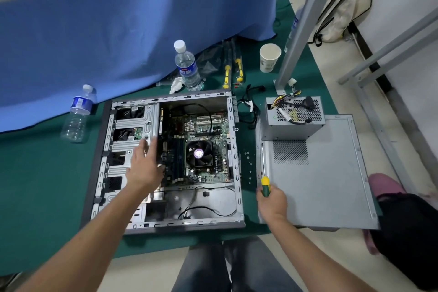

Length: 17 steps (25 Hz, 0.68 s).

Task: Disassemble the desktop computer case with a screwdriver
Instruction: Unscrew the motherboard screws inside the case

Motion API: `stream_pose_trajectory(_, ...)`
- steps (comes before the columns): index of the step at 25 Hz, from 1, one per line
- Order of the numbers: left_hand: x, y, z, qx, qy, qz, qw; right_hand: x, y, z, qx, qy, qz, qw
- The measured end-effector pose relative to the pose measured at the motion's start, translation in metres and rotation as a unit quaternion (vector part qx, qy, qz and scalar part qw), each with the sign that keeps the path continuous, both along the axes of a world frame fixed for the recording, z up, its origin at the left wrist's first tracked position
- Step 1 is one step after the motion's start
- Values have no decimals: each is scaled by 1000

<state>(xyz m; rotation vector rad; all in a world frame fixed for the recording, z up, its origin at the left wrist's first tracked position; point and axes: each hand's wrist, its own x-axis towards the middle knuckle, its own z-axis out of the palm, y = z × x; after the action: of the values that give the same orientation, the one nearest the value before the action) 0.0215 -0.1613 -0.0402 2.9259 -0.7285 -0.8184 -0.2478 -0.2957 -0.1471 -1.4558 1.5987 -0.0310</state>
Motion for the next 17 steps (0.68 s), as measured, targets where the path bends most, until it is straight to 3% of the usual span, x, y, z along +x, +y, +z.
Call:
stream_pose_trajectory(2, 5, 5, -10, 39, 15, -18, 999, 13, 2, -10, -19, 18, 2, 1000)
stream_pose_trajectory(7, 10, 6, -14, 38, 24, -21, 999, 27, 2, -14, -69, 73, 20, 995)
stream_pose_trajectory(12, 10, 6, -9, 42, 22, -34, 998, 8, -2, 9, -58, -41, -51, 996)
stream_pose_trajectory(17, 23, 14, -2, 25, -16, -89, 996, 23, -24, 72, -65, -148, 51, 986)
